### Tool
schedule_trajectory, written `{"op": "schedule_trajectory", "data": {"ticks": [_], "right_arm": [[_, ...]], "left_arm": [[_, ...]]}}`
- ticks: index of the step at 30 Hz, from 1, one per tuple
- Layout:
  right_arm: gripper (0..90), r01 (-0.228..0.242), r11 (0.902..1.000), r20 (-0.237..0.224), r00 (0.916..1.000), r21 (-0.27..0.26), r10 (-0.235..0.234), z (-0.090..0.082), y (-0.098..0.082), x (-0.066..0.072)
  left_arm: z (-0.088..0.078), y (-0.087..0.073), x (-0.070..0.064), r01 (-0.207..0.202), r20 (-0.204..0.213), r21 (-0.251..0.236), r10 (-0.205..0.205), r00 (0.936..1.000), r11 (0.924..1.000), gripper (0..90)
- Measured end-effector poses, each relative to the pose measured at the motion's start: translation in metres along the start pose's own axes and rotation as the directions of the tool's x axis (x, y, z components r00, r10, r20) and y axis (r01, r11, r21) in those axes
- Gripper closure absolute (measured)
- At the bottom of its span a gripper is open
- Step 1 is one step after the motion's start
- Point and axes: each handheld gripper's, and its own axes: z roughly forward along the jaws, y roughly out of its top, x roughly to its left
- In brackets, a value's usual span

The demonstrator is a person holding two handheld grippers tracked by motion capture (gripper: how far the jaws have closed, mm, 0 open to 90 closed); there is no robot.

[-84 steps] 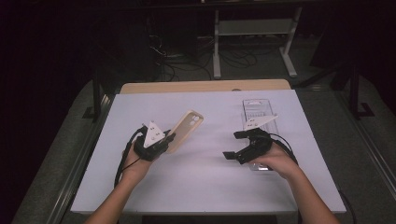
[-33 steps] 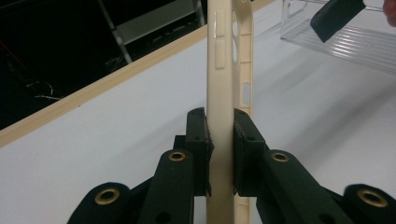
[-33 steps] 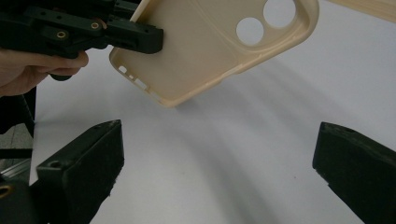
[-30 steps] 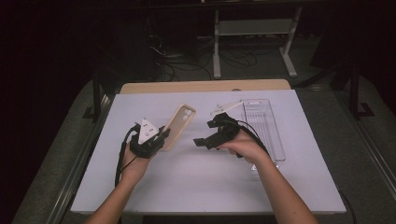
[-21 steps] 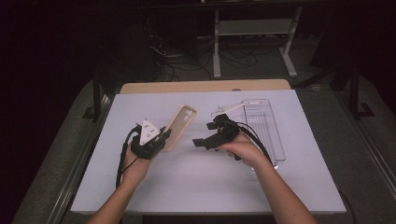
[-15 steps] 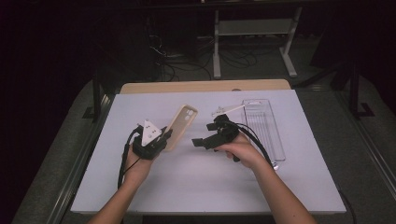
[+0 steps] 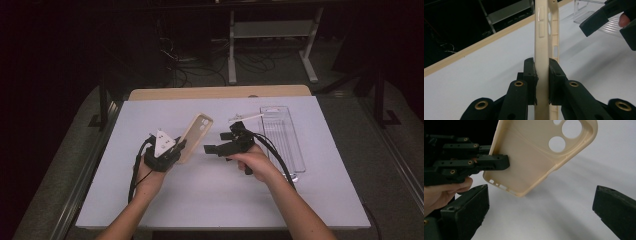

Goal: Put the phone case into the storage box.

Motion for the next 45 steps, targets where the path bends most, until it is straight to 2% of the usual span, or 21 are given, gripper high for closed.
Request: {"op": "schedule_trajectory", "data": {"ticks": [2, 5, 11, 18, 31, 45], "right_arm": [[0.1, 0.000, 0.9999, -0.005, 1.0000, -0.015, -0.001, 0.000, 0.000, -0.002], [0.1, -0.032, 0.9991, -0.019, 0.9993, -0.028, 0.031, 0.000, 0.000, -0.002], [0.0, -0.074, 0.9959, -0.035, 0.9968, -0.052, 0.072, 0.001, 0.000, -0.003], [0.0, -0.106, 0.9914, -0.050, 0.9935, -0.077, 0.102, 0.002, -0.001, -0.005], [0.0, -0.202, 0.9737, -0.078, 0.9777, -0.104, 0.195, 0.006, -0.002, -0.006], [0.0, -0.228, 0.9657, -0.103, 0.9709, -0.124, 0.216, 0.007, -0.002, -0.005]], "left_arm": [[0.000, 0.000, -0.001, -0.003, -0.004, -0.001, 0.003, 1.0000, 1.0000, 79.2], [0.000, 0.001, -0.003, 0.003, -0.001, -0.007, -0.003, 1.0000, 1.0000, 79.2], [0.001, 0.002, -0.007, -0.011, 0.004, -0.006, 0.011, 0.9999, 0.9999, 79.2], [0.002, 0.004, -0.012, -0.008, -0.002, -0.014, 0.008, 1.0000, 0.9999, 79.2], [0.004, 0.005, -0.020, -0.002, -0.002, -0.021, 0.002, 1.0000, 0.9998, 79.2], [0.007, 0.007, -0.027, -0.014, 0.004, -0.024, 0.014, 0.9999, 0.9996, 79.2]]}}
